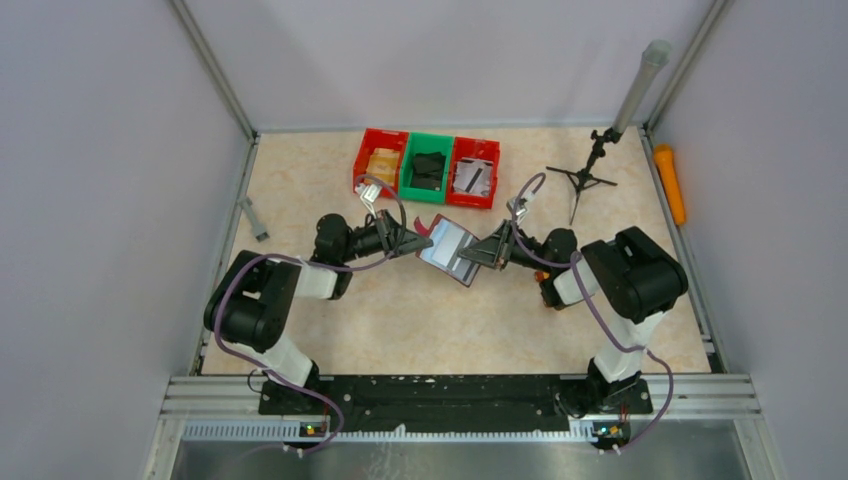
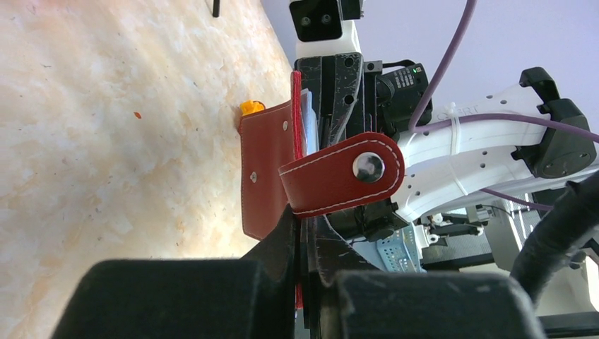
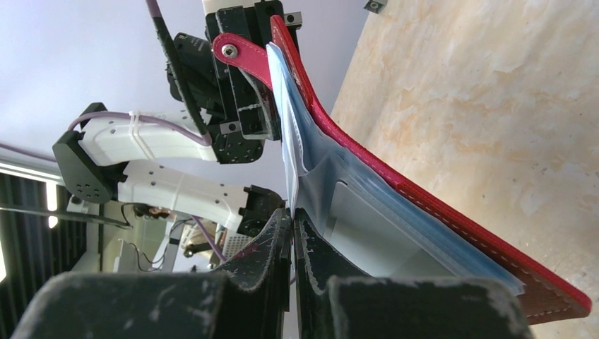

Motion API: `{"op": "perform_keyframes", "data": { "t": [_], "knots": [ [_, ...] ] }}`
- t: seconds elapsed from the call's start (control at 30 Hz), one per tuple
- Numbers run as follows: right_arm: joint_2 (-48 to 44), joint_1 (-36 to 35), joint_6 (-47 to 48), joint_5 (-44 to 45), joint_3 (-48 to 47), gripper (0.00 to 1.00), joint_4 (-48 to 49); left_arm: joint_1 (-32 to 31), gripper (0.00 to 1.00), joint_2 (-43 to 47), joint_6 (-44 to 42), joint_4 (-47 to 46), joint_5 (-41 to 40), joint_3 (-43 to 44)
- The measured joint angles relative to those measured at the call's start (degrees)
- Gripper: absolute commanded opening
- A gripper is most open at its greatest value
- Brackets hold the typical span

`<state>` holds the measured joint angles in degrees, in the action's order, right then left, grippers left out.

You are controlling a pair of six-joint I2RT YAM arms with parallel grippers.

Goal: Take the credit cards out of the card holder
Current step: Remove the credit card from the card holder.

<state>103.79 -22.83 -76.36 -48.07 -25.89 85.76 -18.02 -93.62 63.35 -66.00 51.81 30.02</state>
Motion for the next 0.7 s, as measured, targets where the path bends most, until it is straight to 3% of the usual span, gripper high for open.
{"op": "perform_keyframes", "data": {
  "t": [0.47,0.7],
  "knots": [
    [0.00,0.52,-0.22,0.02,0.02,0.05,0.00,0.85,0.00,-0.04,1.49,-1.31,0.02,-0.59],
    [0.00,0.57,-0.35,0.04,0.02,0.00,0.00,1.09,0.00,-0.04,1.90,-1.75,0.04,-0.66]
  ]
}}
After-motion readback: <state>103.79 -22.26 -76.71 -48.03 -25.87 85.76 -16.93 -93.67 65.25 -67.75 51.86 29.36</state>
